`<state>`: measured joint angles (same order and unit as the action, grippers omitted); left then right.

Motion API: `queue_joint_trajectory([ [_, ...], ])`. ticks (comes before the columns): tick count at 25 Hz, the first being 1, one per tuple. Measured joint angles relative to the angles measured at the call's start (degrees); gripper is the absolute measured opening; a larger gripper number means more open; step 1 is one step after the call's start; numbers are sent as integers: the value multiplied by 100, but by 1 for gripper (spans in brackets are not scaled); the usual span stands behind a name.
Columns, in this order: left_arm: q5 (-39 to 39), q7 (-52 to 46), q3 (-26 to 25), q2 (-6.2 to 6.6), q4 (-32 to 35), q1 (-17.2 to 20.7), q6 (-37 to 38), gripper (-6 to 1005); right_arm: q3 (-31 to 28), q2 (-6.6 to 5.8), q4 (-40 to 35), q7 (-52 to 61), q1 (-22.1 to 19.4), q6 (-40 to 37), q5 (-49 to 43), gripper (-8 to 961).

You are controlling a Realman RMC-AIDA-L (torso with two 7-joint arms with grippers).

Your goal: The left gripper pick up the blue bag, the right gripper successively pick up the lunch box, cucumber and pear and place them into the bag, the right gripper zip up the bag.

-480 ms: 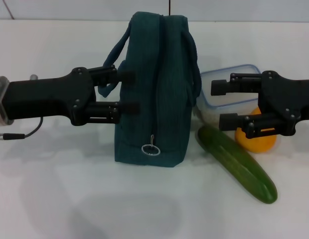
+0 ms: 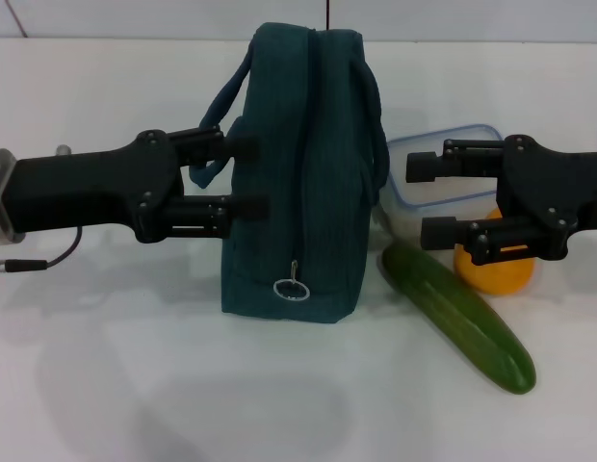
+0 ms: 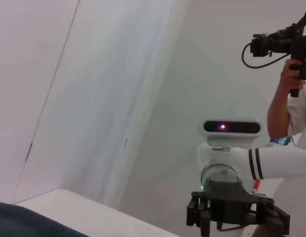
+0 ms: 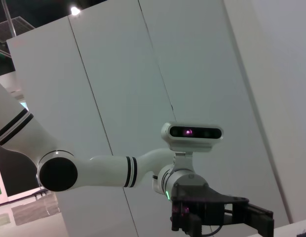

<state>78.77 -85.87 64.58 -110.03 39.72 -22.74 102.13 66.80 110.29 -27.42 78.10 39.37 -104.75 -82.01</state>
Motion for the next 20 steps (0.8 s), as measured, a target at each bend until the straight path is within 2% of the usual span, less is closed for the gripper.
queue_joint_trajectory([
  [5,-17,-4,-78,-13,0,8,34,875,0,0,0,-21,0,3,1,766],
  [9,-22,-368,-542,-39,160,-49,443,875,0,-1,0,-29,0,9,2,766],
  [11,32,-1033,-769,-45,605,-68,537,876,0,0,0,-33,-10,8,0,766],
  [14,381,-2092,-1020,-75,1454,-104,293,876,-1,0,0,-57,-59,19,-3,766],
  [17,1239,-3335,-1245,-152,2256,-266,-421,876,-16,-7,0,-104,-101,34,-5,766],
  [20,2249,-4546,-1385,-178,2668,-639,-824,876,-34,-27,0,-129,-167,36,-6,766],
])
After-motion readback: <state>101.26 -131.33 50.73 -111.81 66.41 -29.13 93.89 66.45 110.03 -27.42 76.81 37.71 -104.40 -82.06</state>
